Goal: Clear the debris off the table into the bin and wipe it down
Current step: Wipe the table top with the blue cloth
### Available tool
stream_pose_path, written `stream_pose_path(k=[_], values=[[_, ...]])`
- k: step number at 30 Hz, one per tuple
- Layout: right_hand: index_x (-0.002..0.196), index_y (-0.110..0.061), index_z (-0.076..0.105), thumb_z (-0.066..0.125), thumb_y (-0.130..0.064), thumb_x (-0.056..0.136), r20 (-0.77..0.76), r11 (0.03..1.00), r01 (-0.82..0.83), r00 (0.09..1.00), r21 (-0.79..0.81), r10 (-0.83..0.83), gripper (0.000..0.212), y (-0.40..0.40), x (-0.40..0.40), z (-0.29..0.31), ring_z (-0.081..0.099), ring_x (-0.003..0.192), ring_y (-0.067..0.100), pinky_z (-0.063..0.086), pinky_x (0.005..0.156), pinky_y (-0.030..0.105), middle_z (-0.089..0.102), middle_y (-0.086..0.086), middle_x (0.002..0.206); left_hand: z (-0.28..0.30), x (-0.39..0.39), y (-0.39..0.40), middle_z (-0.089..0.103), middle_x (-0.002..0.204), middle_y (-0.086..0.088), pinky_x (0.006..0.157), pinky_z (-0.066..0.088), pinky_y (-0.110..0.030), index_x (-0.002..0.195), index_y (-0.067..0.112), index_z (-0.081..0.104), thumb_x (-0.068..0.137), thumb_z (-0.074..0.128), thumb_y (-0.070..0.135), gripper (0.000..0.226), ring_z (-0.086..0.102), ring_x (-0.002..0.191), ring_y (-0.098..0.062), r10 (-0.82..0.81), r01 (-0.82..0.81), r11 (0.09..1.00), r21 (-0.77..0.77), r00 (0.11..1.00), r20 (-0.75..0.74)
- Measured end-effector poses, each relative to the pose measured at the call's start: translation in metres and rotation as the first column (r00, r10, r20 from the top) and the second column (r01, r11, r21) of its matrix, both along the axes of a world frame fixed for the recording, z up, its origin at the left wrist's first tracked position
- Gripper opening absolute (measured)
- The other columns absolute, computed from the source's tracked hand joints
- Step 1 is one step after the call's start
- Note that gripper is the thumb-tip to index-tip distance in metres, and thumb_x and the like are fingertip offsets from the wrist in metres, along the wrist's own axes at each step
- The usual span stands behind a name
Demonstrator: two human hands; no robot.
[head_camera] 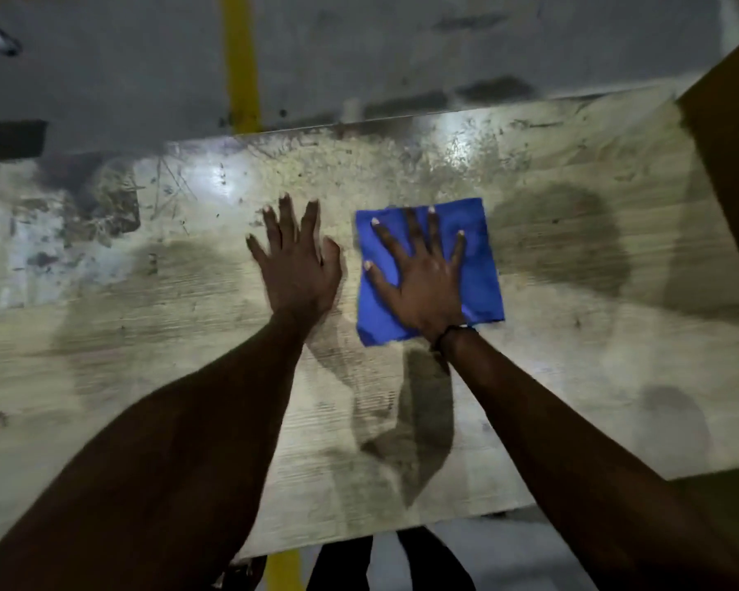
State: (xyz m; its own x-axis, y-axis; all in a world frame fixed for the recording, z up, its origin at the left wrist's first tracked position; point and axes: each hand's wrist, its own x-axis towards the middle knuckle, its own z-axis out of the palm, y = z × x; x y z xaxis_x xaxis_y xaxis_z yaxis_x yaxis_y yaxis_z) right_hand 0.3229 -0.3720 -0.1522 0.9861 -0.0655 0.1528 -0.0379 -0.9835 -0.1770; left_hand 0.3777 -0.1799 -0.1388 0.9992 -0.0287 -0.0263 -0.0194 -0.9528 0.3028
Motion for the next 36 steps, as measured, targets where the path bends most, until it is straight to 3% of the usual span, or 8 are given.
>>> stream_pose_path(k=[3, 10, 13, 16, 23, 28, 31, 36], values=[[0.162, -0.049, 0.032, 0.036, -0.076, 0.1, 0.006, 1.0, -0.007, 1.0, 0.005, 0.007, 0.067, -0.026, 0.022, -0.001, 0.014, 0.164, 0.029, 0.009, 0.125, 0.068, 0.024, -0.003, 0.175, 0.001, -0.006, -0.004, 0.012, 0.177, -0.005, 0.126, 0.011, -0.066, 0.166, 0.032, 0.03, 0.101, 0.032, 0.046, 0.066, 0.01, 0.164, -0.032, 0.035, -0.035, 0.999, 0.018, 0.999, 0.042], [0.162, -0.045, 0.036, 0.033, -0.072, 0.102, 0.003, 0.886, 0.457, 0.888, 0.079, -0.459, 0.066, -0.055, 0.089, -0.002, 0.019, 0.162, 0.037, 0.013, 0.121, 0.077, 0.03, 0.004, 0.173, 0.007, -0.005, -0.006, 0.01, 0.178, -0.002, 0.127, 0.011, -0.065, 0.166, 0.033, 0.029, 0.102, 0.034, 0.046, 0.066, 0.006, 0.164, -0.028, 0.055, -0.056, 0.998, 0.011, 0.998, 0.034], [0.166, -0.045, 0.024, 0.031, -0.072, 0.102, -0.079, 0.993, 0.118, 0.99, 0.024, -0.116, 0.07, -0.015, 0.079, 0.006, 0.004, 0.164, 0.035, -0.004, 0.123, 0.072, 0.014, 0.003, 0.177, 0.007, -0.004, -0.006, 0.011, 0.178, -0.001, 0.126, 0.012, -0.066, 0.165, 0.034, 0.031, 0.101, 0.038, 0.046, 0.066, 0.006, 0.164, -0.028, 0.061, -0.06, 0.998, -0.026, 0.998, 0.035], [0.166, -0.046, 0.021, 0.027, -0.075, 0.102, -0.108, 0.986, -0.167, 0.98, 0.03, 0.169, 0.07, -0.02, 0.074, 0.012, -0.001, 0.165, 0.03, 0.001, 0.125, 0.072, 0.011, -0.002, 0.178, 0.009, -0.004, -0.006, 0.013, 0.177, 0.001, 0.126, 0.012, -0.065, 0.164, 0.034, 0.032, 0.101, 0.04, 0.046, 0.065, 0.008, 0.164, -0.028, 0.064, -0.061, 0.997, -0.05, 0.996, 0.056], [0.166, -0.047, 0.021, 0.029, -0.077, 0.101, -0.103, 0.945, 0.324, 0.942, 0.037, -0.319, 0.071, -0.067, 0.112, 0.007, 0.01, 0.164, 0.036, 0.012, 0.121, 0.076, 0.017, 0.003, 0.177, 0.01, -0.002, -0.005, 0.008, 0.178, 0.004, 0.128, 0.007, -0.064, 0.166, 0.035, 0.029, 0.101, 0.04, 0.047, 0.067, 0.001, 0.165, -0.024, 0.068, -0.066, 0.996, -0.063, 0.997, 0.032], [0.165, -0.046, 0.027, 0.032, -0.075, 0.101, -0.078, 0.995, -0.077, 0.994, 0.062, 0.082, 0.071, 0.004, 0.144, 0.01, 0.004, 0.164, 0.034, -0.001, 0.124, 0.071, 0.011, -0.001, 0.178, 0.009, -0.001, -0.005, 0.011, 0.178, 0.004, 0.127, 0.01, -0.064, 0.164, 0.034, 0.034, 0.098, 0.042, 0.046, 0.068, 0.005, 0.165, -0.025, 0.075, -0.073, 0.996, -0.045, 0.996, 0.047], [0.164, -0.046, 0.03, 0.034, -0.076, 0.101, -0.063, 0.971, -0.233, 0.97, 0.045, 0.235, 0.07, -0.003, 0.149, 0.005, 0.008, 0.165, 0.03, 0.006, 0.126, 0.069, 0.015, -0.004, 0.177, 0.01, -0.001, -0.005, 0.013, 0.177, 0.004, 0.127, 0.012, -0.063, 0.163, 0.034, 0.036, 0.096, 0.045, 0.046, 0.068, 0.008, 0.164, -0.025, 0.079, -0.077, 0.996, -0.043, 0.995, 0.06], [0.166, -0.045, 0.024, 0.019, -0.08, 0.1, -0.075, 0.964, 0.267, 0.961, -0.005, -0.267, 0.074, -0.097, 0.137, 0.002, 0.013, 0.163, 0.033, 0.01, 0.123, 0.074, 0.018, -0.001, 0.177, 0.012, -0.002, -0.006, 0.009, 0.178, 0.005, 0.129, 0.006, -0.062, 0.165, 0.036, 0.031, 0.099, 0.043, 0.048, 0.067, 0.002, 0.165, -0.024, 0.081, -0.078, 0.994, -0.073, 0.996, 0.033]])
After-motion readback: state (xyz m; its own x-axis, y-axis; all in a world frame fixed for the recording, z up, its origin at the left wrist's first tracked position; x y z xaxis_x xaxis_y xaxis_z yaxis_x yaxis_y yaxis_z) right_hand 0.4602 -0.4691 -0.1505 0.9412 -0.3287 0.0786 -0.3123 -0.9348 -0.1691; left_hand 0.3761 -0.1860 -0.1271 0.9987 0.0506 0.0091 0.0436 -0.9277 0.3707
